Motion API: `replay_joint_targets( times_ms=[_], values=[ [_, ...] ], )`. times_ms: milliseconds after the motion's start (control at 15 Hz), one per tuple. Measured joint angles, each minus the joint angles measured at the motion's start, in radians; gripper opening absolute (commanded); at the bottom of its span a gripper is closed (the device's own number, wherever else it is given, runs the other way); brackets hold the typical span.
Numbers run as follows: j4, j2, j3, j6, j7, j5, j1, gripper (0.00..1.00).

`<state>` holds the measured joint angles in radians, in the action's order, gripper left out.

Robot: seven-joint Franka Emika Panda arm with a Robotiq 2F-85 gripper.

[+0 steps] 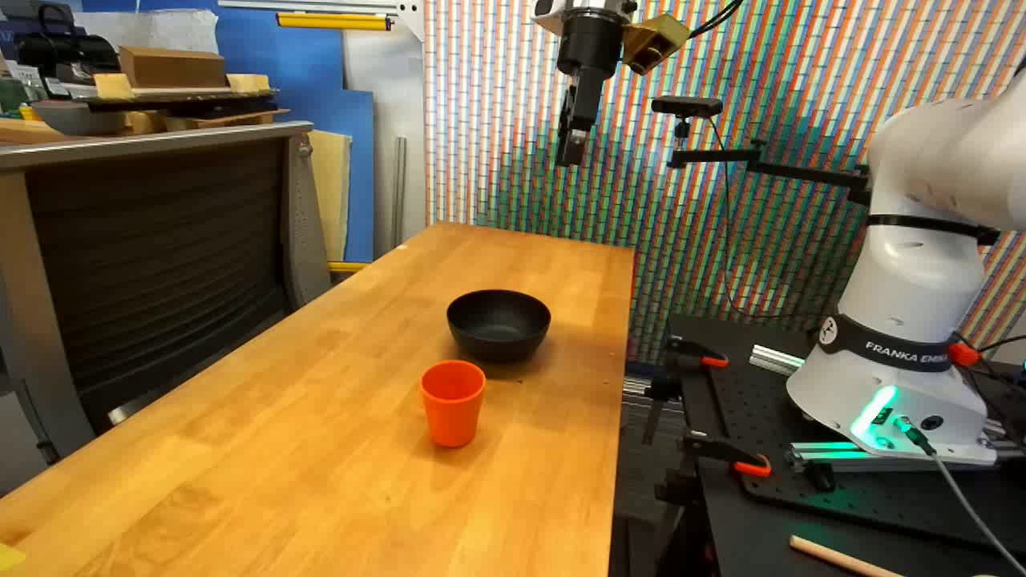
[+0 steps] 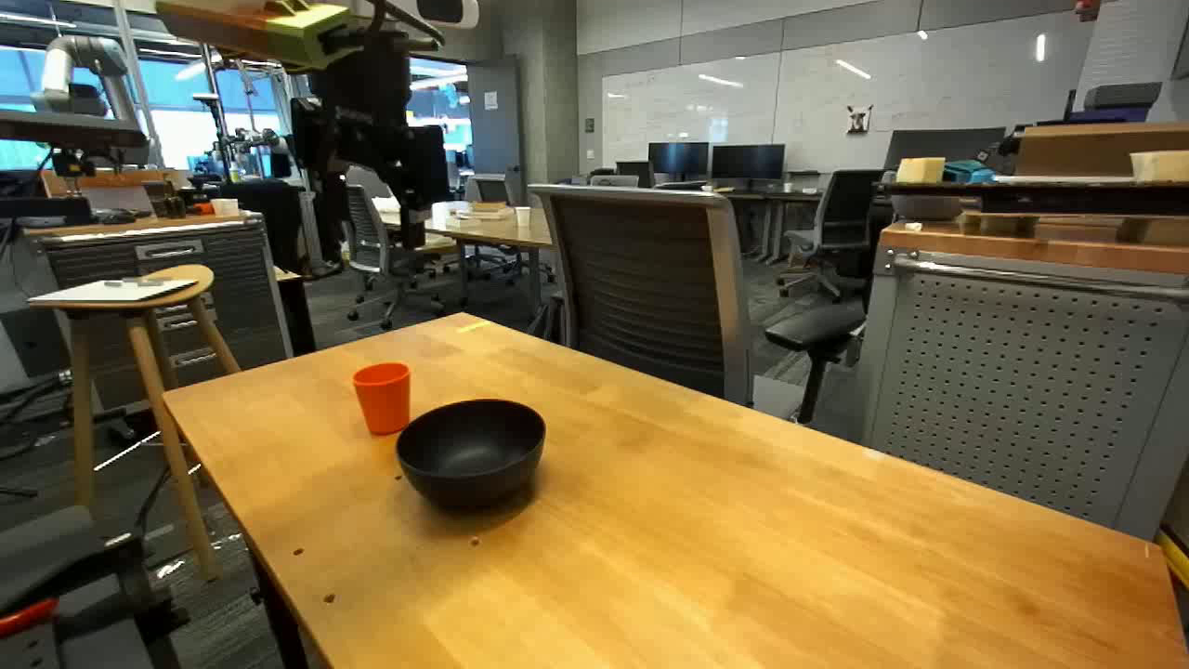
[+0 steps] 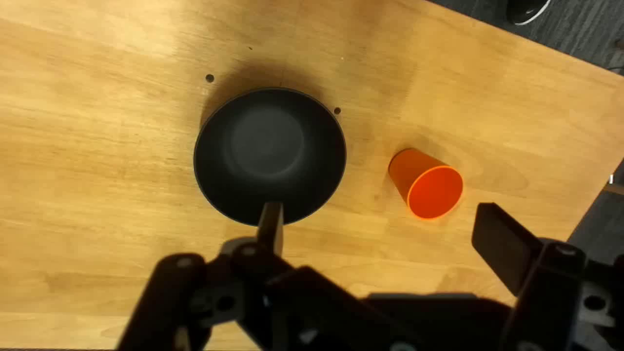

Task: Put the orange cup into the black bowl.

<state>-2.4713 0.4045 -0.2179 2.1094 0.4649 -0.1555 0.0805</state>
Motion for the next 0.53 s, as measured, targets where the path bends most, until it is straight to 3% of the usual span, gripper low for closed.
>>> replay_joint_targets(
  times_ms=[533],
  values=[
    [0.007, -0.040, 0.004, 0.002, -0.002, -0.008, -0.007, 1.00]
  ],
)
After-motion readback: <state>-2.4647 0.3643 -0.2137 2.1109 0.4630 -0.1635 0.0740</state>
